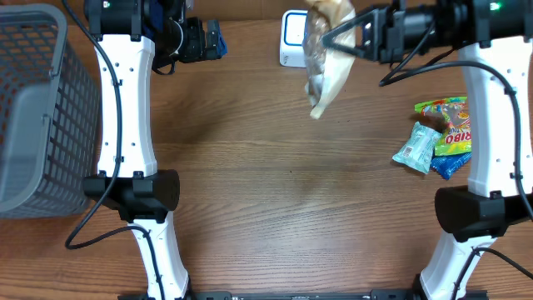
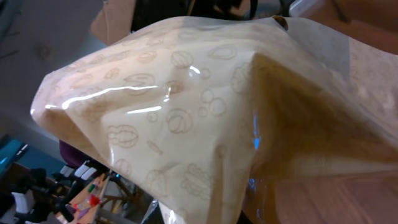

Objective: Scan the item barcode
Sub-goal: 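Lower the bread bag to the table center and release it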

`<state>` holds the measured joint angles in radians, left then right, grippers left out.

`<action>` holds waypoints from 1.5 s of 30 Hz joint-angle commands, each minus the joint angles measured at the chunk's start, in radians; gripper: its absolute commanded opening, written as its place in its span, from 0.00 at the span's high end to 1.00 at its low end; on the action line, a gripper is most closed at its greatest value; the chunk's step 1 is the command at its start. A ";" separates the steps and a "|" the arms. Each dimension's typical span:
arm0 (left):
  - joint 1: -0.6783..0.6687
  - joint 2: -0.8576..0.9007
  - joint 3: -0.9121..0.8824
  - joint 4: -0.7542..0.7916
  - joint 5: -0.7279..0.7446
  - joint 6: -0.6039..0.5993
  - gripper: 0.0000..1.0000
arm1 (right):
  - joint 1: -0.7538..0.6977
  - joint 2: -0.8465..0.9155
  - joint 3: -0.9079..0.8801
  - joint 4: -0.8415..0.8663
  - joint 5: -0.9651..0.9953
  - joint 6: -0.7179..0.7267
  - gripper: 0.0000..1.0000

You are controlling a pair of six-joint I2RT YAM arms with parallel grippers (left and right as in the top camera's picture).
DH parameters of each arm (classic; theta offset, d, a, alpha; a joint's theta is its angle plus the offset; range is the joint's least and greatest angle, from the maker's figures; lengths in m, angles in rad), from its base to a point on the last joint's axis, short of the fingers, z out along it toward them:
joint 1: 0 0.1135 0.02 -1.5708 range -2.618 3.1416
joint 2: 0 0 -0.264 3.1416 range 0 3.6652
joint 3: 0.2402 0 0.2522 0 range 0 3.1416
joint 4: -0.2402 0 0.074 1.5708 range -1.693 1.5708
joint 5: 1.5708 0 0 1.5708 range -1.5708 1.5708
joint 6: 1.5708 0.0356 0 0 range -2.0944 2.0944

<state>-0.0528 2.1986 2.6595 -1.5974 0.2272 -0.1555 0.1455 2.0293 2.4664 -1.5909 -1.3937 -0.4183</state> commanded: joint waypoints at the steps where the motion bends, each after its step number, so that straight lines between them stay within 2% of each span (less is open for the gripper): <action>1: -0.013 -0.028 0.000 0.001 -0.002 -0.006 0.00 | 0.064 0.016 -0.105 -0.011 0.051 -0.115 0.96; 6: -0.013 -0.028 0.000 0.001 -0.002 -0.006 0.00 | 0.148 0.066 -0.362 0.156 0.014 -0.120 0.96; 8: -0.013 -0.028 0.000 0.001 -0.002 -0.006 0.00 | 0.180 0.098 -0.502 0.325 -0.022 -0.027 0.96; 14: -0.013 -0.028 0.000 0.001 -0.002 -0.006 0.00 | 0.212 0.182 -0.716 0.738 -0.018 0.287 0.97; 16: -0.013 -0.028 0.000 0.001 -0.002 -0.006 0.00 | 0.212 0.224 -0.745 0.829 0.084 0.428 0.96; 20: -0.013 -0.028 0.000 0.001 -0.002 -0.006 0.00 | 0.197 0.245 -0.745 0.819 0.315 0.543 0.94; 23: -0.013 -0.028 0.000 0.001 -0.002 -0.006 0.00 | 0.179 0.245 -0.745 0.801 0.398 0.558 0.94; 35: -0.013 -0.028 0.000 0.001 -0.002 -0.006 0.00 | 0.156 0.298 -0.745 0.742 0.430 0.558 0.94; 37: -0.013 -0.028 0.000 0.001 -0.002 -0.006 0.00 | 0.137 0.299 -0.745 0.701 0.508 0.584 0.86; 39: -0.013 -0.028 0.000 0.001 -0.002 -0.006 0.00 | 0.113 0.299 -0.745 0.653 0.577 0.584 0.82; 45: -0.013 -0.028 0.000 0.001 -0.002 -0.006 0.00 | 0.020 0.299 -0.731 0.546 0.660 0.554 0.54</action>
<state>-0.0528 2.1986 2.6595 -1.5970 0.2272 -0.1555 0.2279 2.3108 1.7241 -1.0195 -0.8268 0.1543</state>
